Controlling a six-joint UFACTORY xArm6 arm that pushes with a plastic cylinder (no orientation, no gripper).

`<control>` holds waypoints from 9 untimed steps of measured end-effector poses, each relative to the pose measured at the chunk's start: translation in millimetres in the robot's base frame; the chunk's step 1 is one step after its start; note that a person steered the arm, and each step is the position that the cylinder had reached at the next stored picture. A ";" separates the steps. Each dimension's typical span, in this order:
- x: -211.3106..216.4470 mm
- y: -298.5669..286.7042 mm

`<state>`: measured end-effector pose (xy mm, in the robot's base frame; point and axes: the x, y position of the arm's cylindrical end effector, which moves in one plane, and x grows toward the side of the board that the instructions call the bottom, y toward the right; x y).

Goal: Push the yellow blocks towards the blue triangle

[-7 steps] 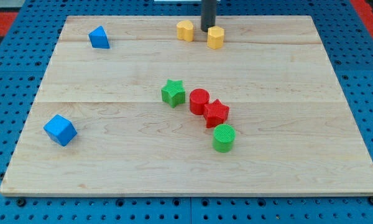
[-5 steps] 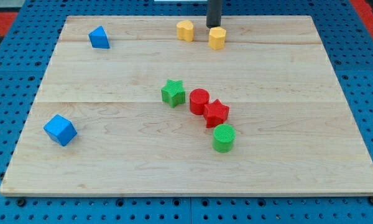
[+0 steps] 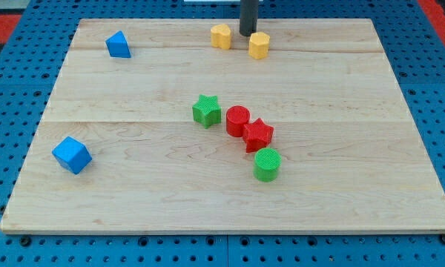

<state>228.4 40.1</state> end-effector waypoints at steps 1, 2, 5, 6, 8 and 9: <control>0.9 0.0; 0.1 -0.1; 71.2 -54.7; 72.3 -9.9; 38.1 70.8; 20.9 -20.0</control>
<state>249.3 20.1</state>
